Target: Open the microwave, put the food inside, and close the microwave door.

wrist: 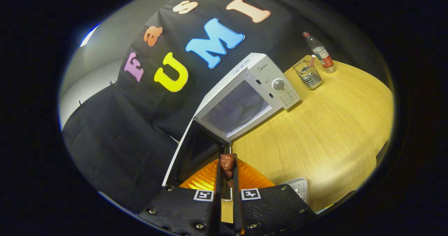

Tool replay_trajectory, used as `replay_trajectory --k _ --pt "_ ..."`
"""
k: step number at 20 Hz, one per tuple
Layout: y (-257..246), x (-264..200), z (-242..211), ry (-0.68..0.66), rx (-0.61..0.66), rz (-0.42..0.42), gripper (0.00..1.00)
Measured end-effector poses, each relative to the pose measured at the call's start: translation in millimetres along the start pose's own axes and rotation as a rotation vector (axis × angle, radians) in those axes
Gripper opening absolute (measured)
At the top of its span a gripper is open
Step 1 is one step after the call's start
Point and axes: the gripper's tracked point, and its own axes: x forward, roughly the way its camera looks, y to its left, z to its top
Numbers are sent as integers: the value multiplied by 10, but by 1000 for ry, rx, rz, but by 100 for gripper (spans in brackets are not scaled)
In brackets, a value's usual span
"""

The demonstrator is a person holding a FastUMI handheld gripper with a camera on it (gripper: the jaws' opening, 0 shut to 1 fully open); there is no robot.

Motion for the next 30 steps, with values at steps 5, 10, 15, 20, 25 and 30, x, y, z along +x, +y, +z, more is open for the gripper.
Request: replay_trajectory --k 5,10,15,20,25,30 --pt "61 476 239 -22 50 19 14" --pt "72 868 462 -70 65 23 14" --pt "-29 1286 561 -113 36 -9 14" --pt "-109 1706 678 -146 79 -1 14" --pt "-199 2071 785 -195 101 -1 14" --pt "-279 2431 880 -255 121 -5 14"
